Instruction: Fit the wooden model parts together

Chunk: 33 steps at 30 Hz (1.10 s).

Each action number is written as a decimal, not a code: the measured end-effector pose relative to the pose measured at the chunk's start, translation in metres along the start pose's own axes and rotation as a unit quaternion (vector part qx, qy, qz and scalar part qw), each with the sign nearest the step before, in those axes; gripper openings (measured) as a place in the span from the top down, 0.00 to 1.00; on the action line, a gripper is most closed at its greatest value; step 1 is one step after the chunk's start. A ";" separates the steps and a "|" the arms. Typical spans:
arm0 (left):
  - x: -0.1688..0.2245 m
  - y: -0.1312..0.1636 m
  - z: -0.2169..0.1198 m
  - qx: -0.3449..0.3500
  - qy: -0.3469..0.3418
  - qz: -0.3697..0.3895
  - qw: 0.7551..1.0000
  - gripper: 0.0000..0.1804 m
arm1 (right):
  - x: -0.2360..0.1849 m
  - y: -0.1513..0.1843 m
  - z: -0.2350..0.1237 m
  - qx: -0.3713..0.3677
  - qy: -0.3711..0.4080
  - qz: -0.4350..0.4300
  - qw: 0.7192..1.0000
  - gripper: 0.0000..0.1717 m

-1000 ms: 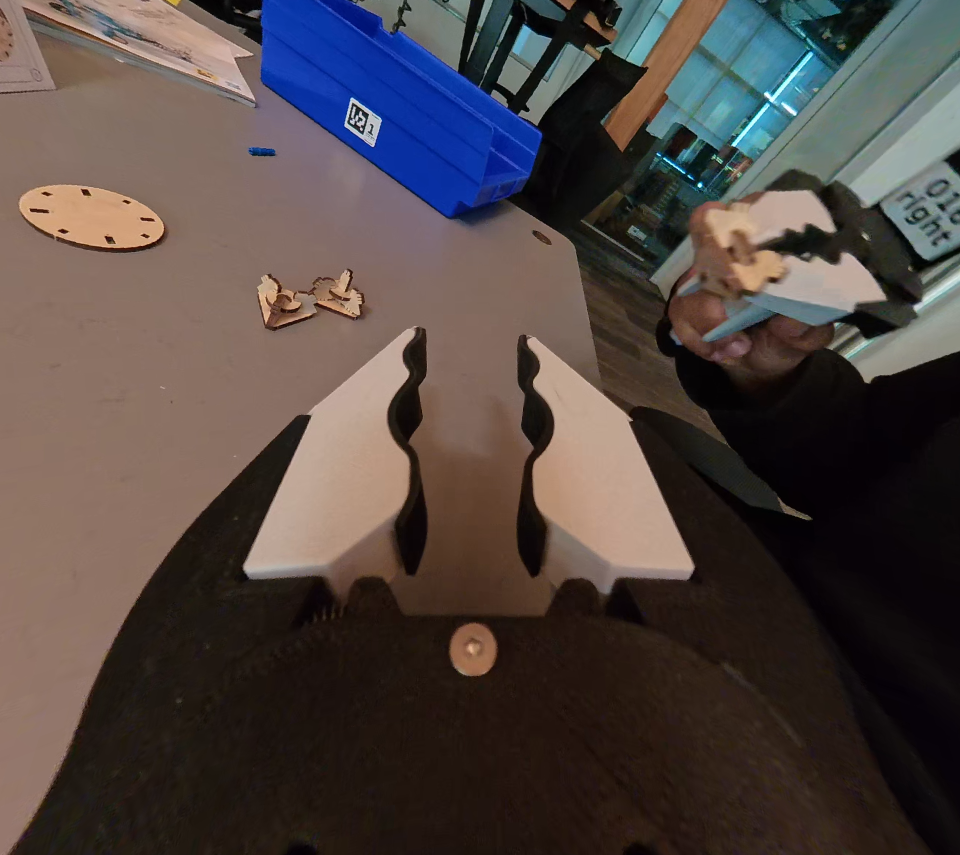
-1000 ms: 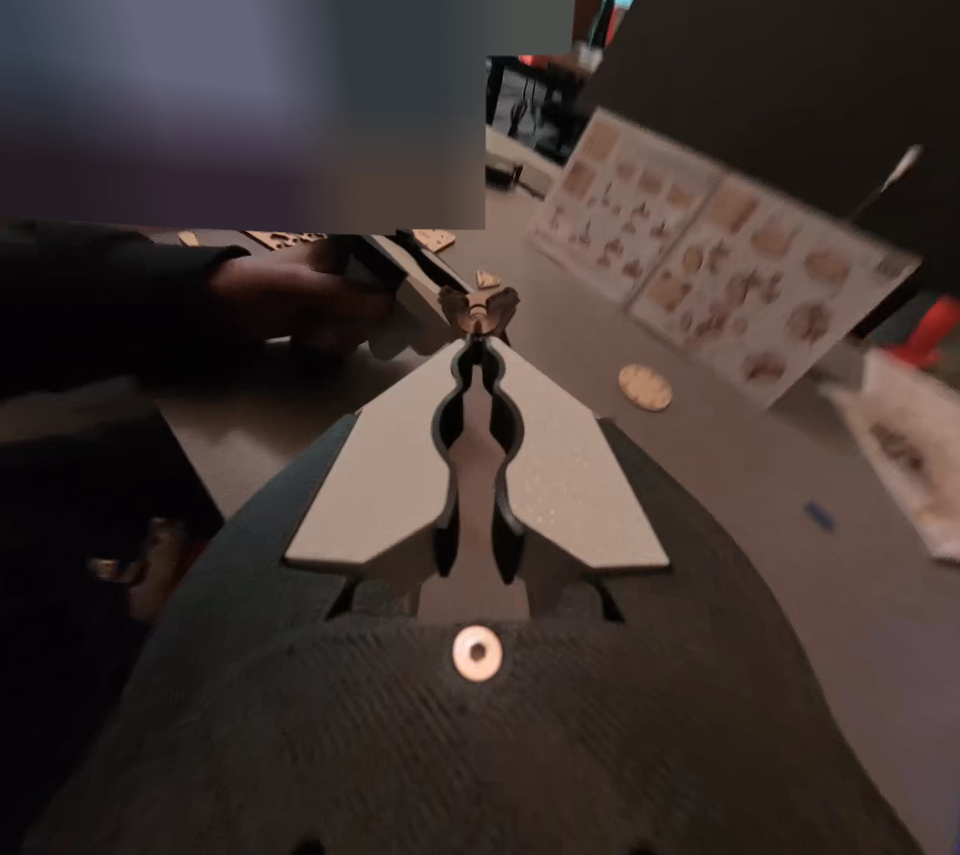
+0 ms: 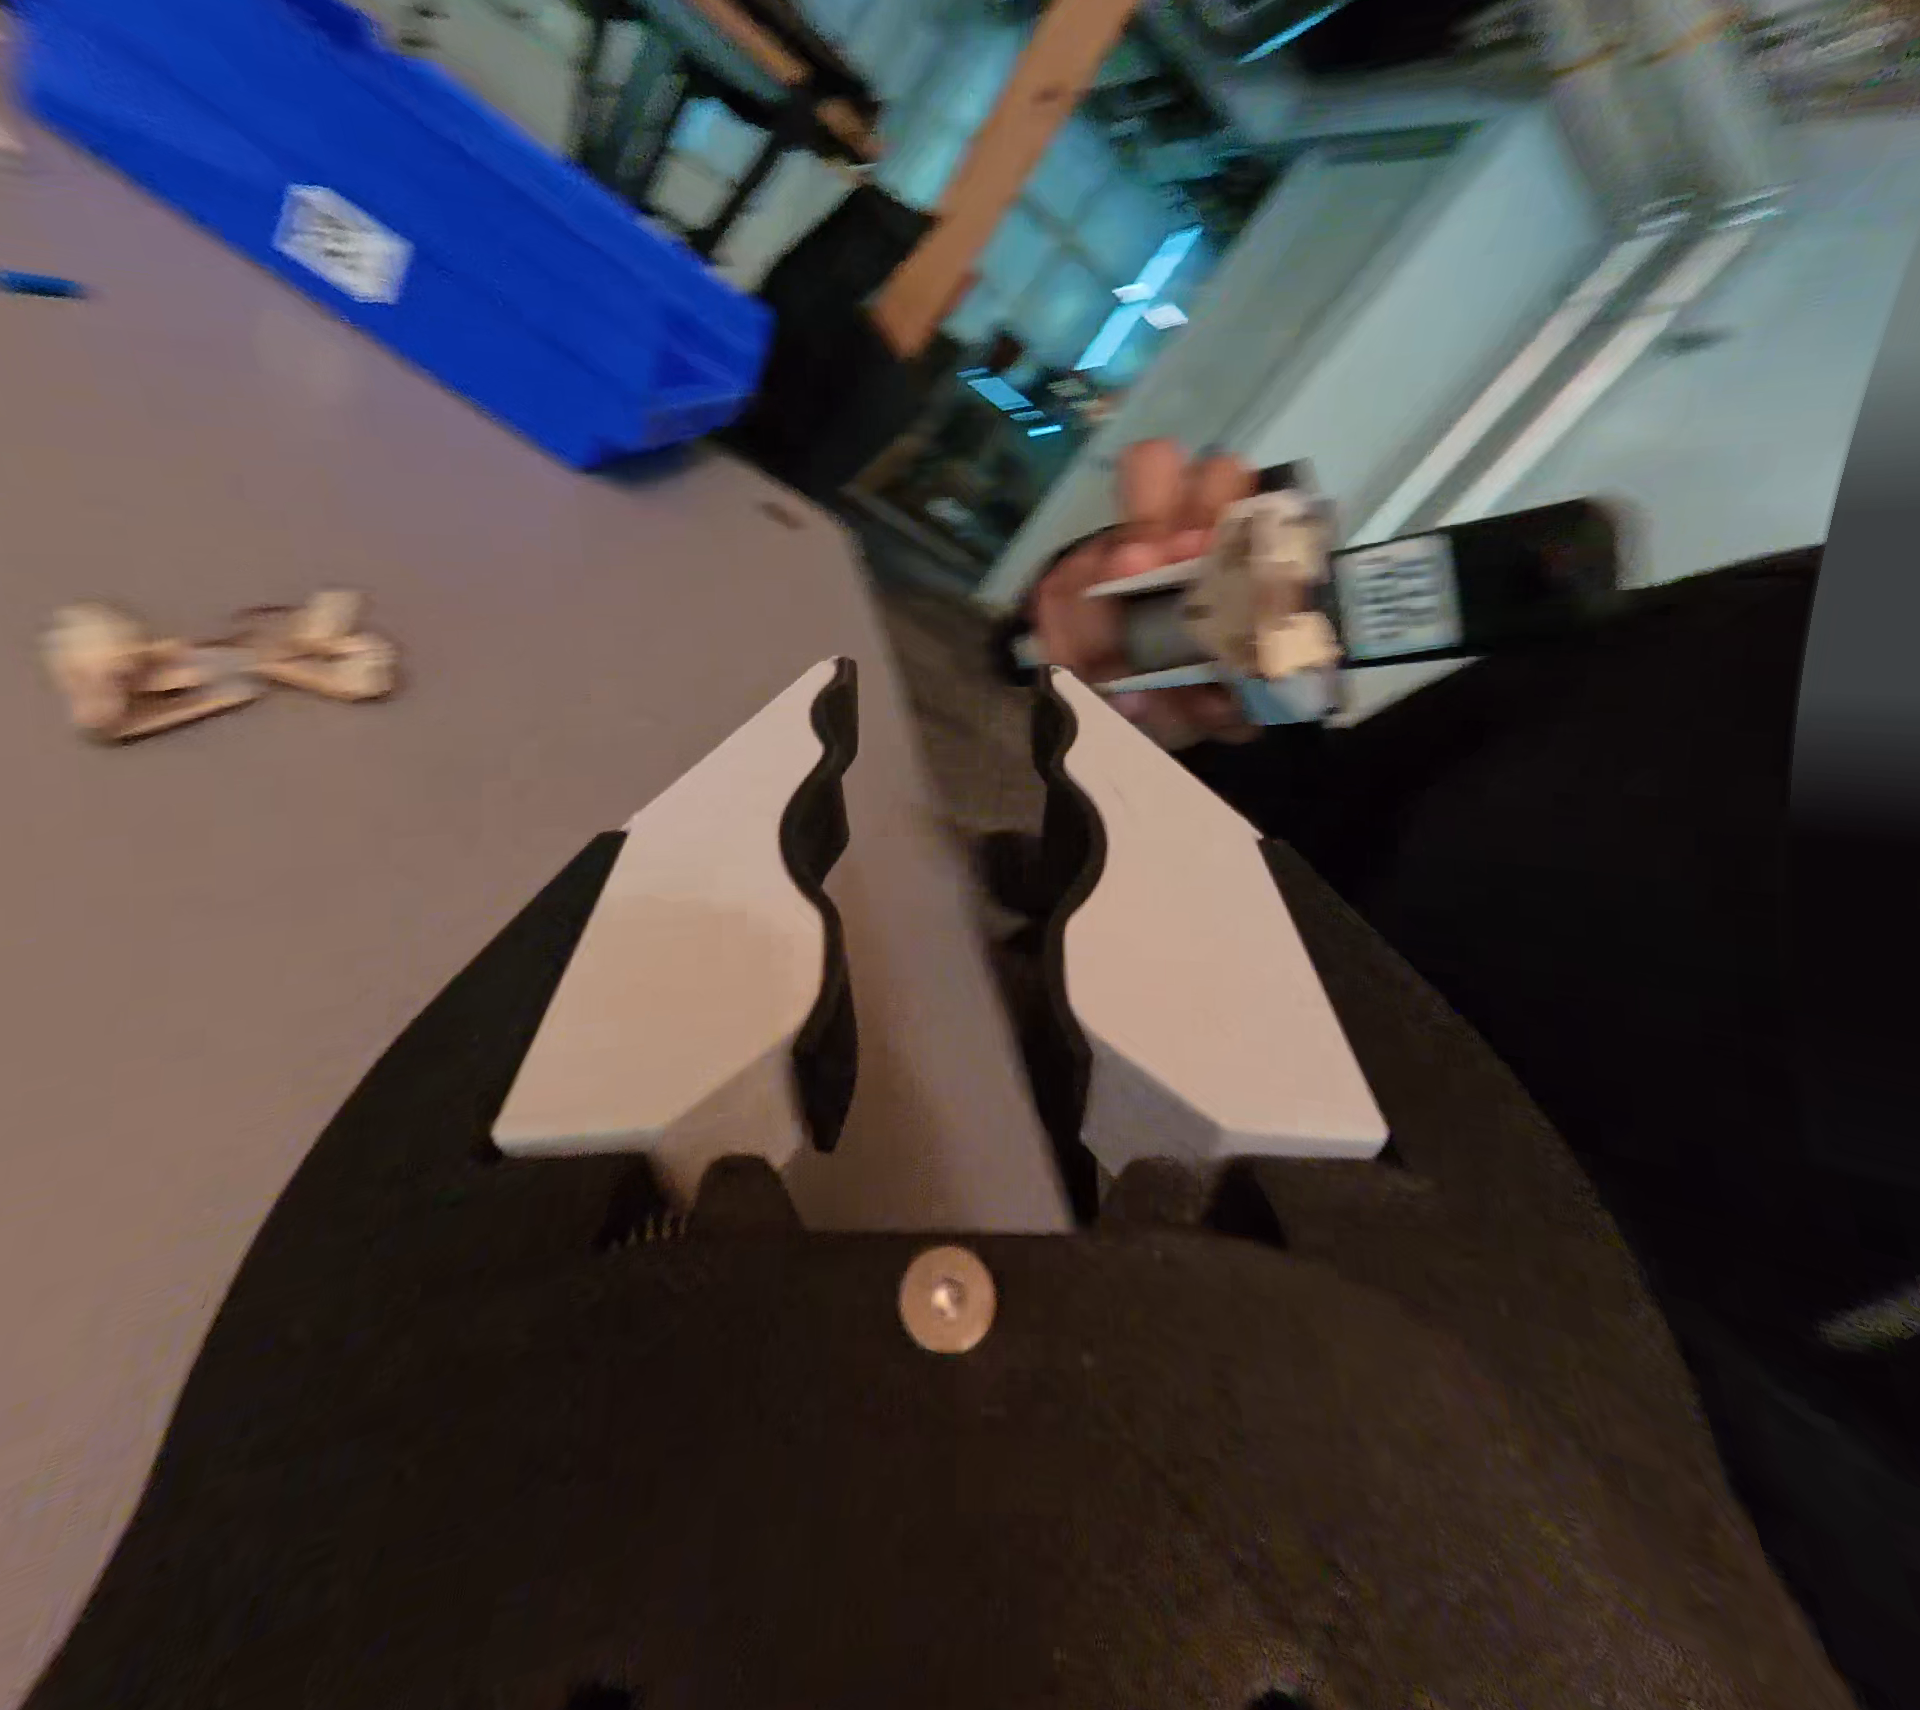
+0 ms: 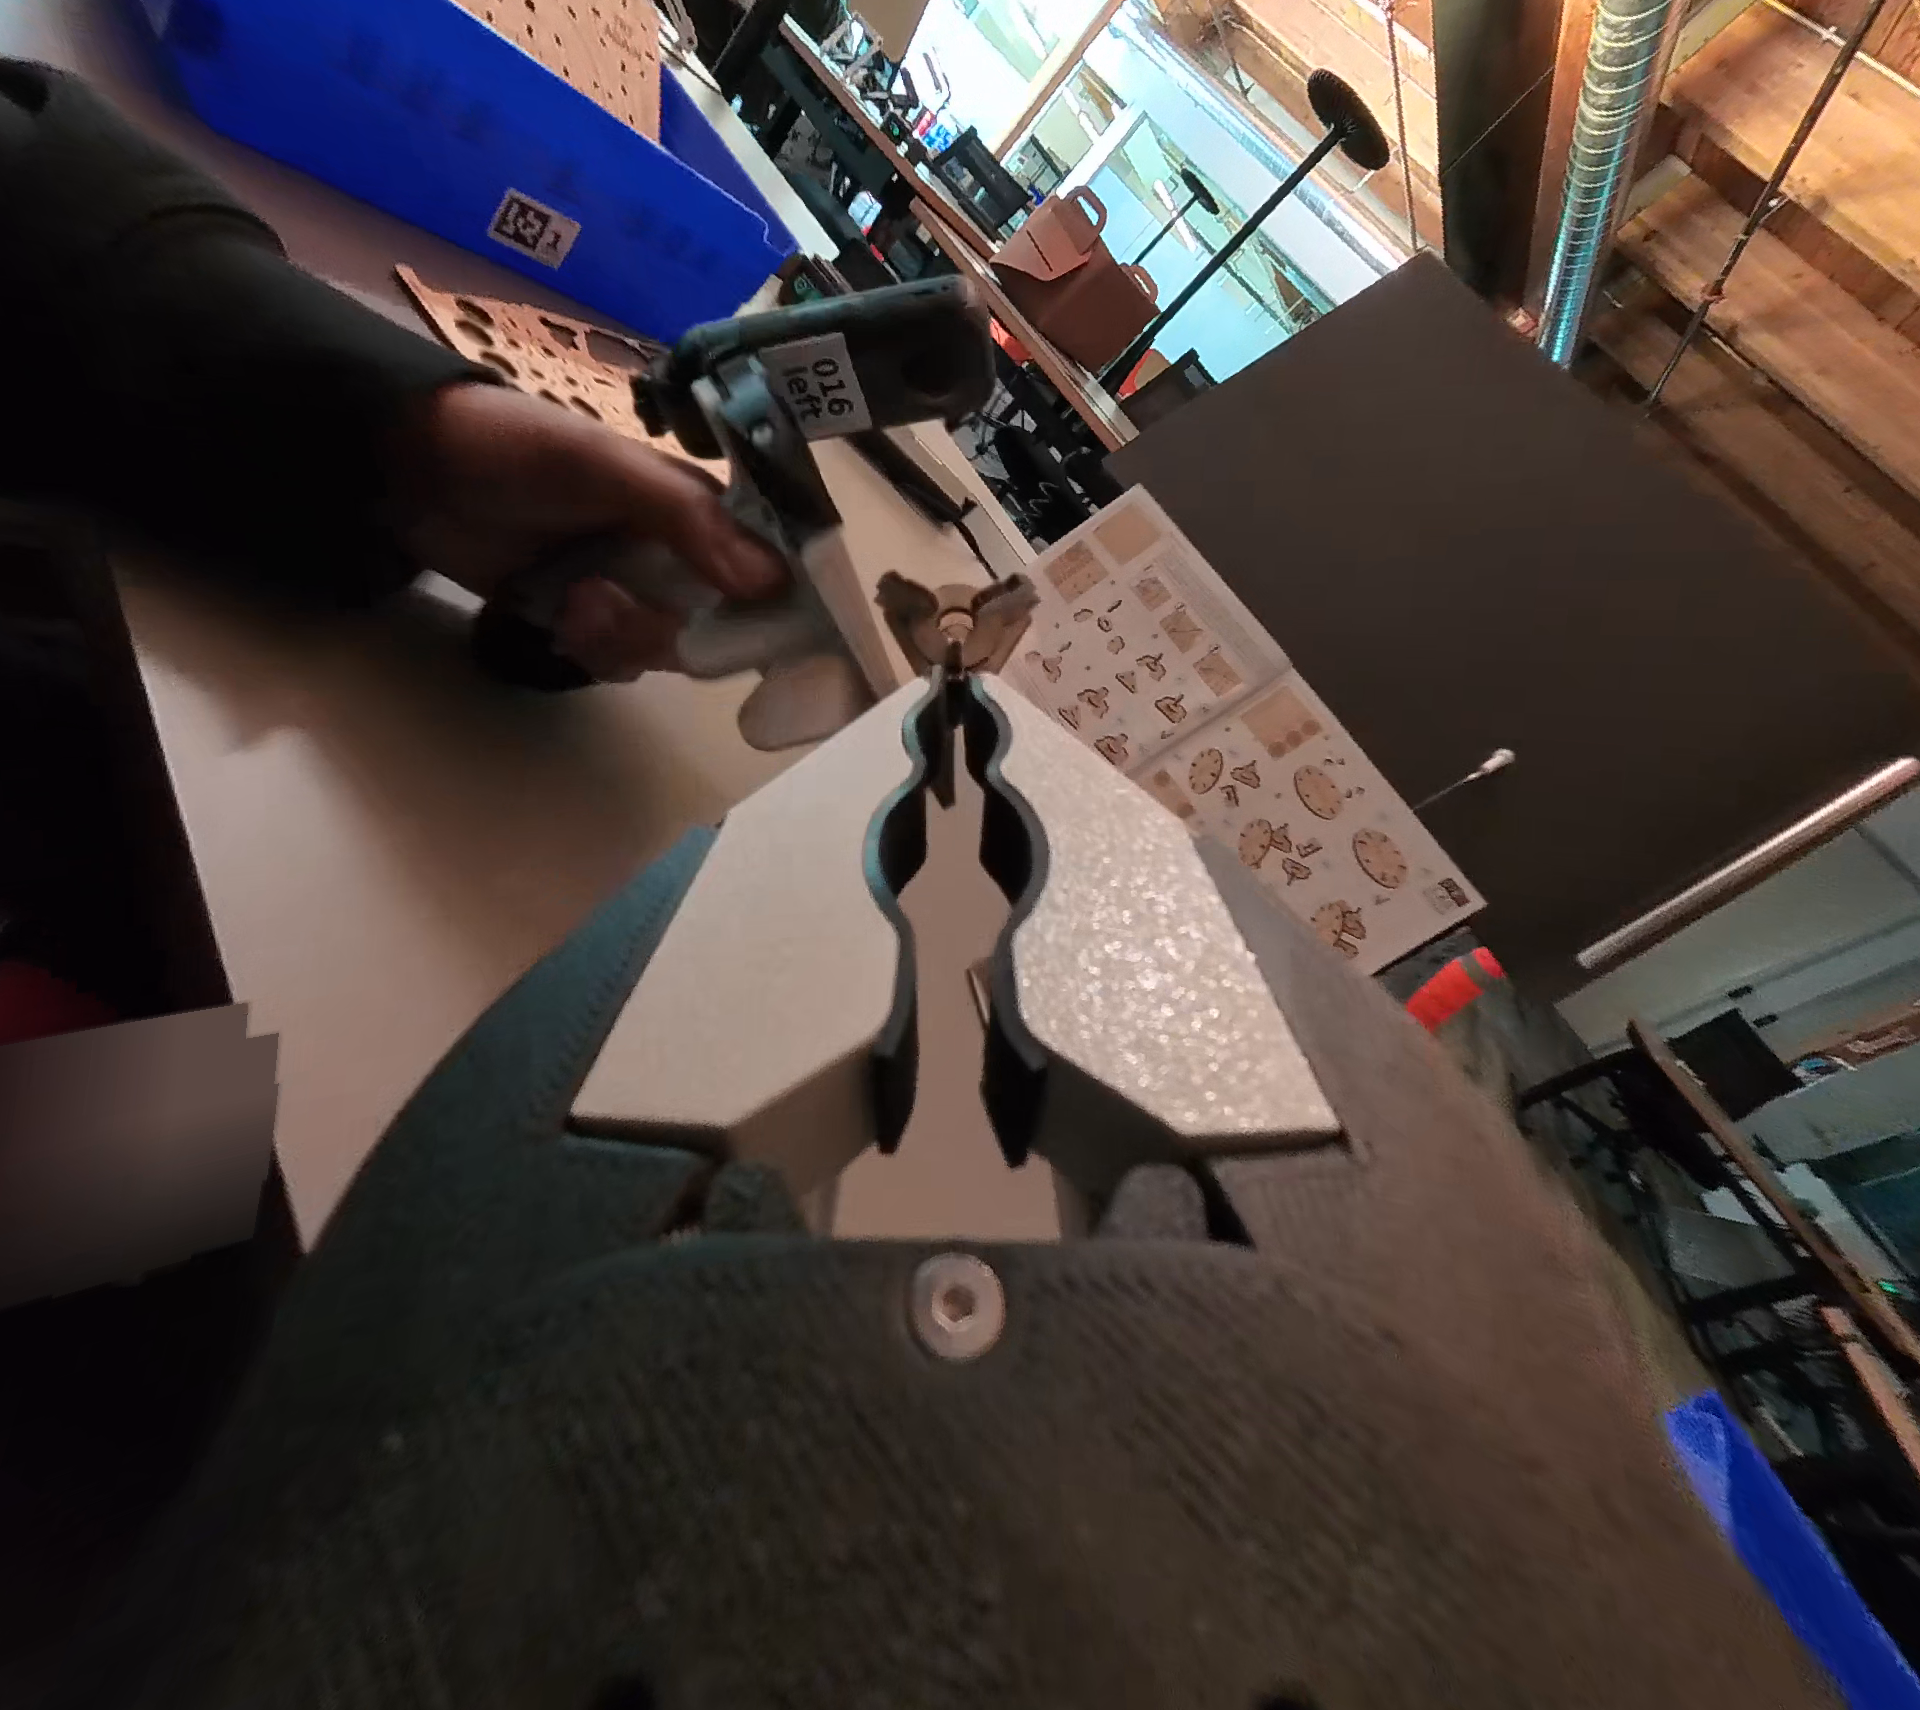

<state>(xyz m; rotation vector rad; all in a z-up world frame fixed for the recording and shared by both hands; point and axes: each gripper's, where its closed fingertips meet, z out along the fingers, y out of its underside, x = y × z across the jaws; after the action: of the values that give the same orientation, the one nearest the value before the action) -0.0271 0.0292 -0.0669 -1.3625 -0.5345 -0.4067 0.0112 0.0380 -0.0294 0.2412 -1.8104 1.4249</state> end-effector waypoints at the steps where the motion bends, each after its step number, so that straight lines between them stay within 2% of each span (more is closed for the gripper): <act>1: 0.013 -0.002 0.001 0.008 0.051 -0.024 0.998 0.82 | 0.001 0.003 0.000 -0.004 0.004 -0.007 1.000 1.00; 3: 0.026 -0.005 0.000 0.017 0.111 -0.061 0.992 0.81 | 0.003 0.007 -0.001 -0.013 0.008 -0.019 1.000 0.99; 6: 0.028 -0.005 -0.001 0.021 0.124 -0.072 0.989 0.82 | 0.003 0.013 -0.002 -0.030 0.009 -0.042 0.999 0.99; 13: 0.028 0.004 0.004 -0.007 0.117 -0.064 0.991 0.87 | -0.003 0.023 0.002 -0.058 0.003 -0.080 0.995 0.99; 18: 0.025 0.006 0.004 -0.013 0.094 -0.039 0.995 0.99 | -0.008 0.029 0.005 -0.076 -0.002 -0.105 0.992 0.99; 33: 0.025 0.009 0.005 -0.020 0.090 -0.026 0.995 0.99 | -0.012 0.028 0.005 -0.076 -0.016 -0.108 0.991 0.99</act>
<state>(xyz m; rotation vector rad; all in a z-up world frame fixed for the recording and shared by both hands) -0.0020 0.0365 -0.0589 -1.3377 -0.4155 -0.5794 0.0005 0.0395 -0.0587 0.3708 -1.8469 1.1339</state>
